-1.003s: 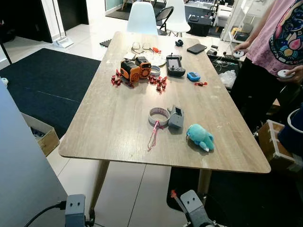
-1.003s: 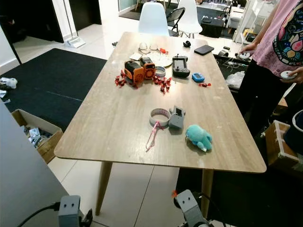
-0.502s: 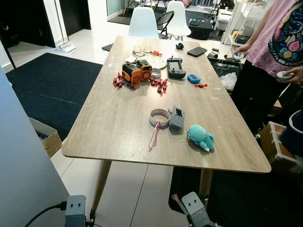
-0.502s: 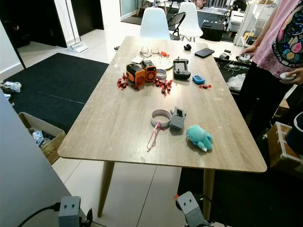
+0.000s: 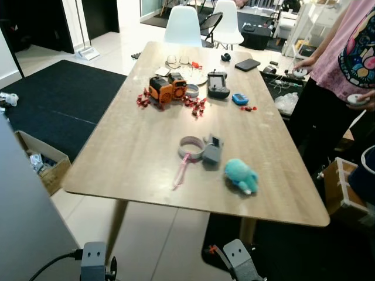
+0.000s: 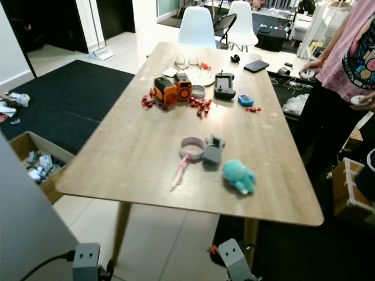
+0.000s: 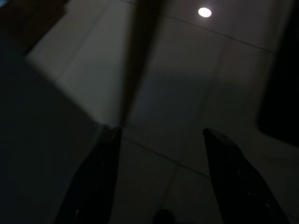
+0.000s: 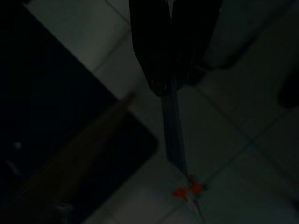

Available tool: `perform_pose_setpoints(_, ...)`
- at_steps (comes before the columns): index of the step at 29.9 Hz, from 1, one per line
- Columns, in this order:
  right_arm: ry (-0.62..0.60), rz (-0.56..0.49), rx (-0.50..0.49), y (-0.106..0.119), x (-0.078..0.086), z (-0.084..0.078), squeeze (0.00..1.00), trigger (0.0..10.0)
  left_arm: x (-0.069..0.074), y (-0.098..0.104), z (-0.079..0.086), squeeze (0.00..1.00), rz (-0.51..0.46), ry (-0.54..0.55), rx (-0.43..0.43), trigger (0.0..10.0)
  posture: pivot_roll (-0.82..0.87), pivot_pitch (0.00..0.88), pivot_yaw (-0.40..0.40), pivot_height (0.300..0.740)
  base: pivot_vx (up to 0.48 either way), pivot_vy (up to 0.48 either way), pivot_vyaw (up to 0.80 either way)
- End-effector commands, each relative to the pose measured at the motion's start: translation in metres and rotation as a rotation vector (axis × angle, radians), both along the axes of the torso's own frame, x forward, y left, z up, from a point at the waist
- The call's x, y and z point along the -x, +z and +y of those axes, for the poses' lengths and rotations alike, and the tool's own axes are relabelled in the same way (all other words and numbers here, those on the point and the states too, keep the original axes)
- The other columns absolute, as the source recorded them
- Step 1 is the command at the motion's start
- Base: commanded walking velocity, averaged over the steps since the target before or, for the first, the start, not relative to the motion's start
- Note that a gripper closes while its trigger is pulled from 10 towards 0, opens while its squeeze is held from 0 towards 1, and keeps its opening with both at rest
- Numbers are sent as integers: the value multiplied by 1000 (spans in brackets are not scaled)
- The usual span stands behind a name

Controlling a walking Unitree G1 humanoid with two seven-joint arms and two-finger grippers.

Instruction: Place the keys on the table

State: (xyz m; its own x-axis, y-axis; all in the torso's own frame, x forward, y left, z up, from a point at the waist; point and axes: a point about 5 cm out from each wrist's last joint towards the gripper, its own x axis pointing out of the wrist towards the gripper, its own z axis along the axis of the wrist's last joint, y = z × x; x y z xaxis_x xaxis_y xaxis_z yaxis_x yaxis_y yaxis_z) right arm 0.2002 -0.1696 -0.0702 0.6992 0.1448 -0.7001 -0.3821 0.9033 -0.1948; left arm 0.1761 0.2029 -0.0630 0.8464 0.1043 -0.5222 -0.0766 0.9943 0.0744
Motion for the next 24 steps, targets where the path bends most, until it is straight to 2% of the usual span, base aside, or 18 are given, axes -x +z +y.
perform_pose_setpoints(1,-9,20,5,-3,6,-2,0,10000,4,-2,0,0,17,16,2,10000,59,66,-58,740,0,0,0)
perform_pose_setpoints(14,-21,25,10,-4,7,-4,0,10000,3,-2,3,0,23,5,-5,10000,59,66,-55,740,0,0,0)
perform_pose_setpoints(24,-71,21,20,-3,7,-15,0,10000,1,-2,1,0,29,5,-15,10000,56,65,-53,740,0,0,0)
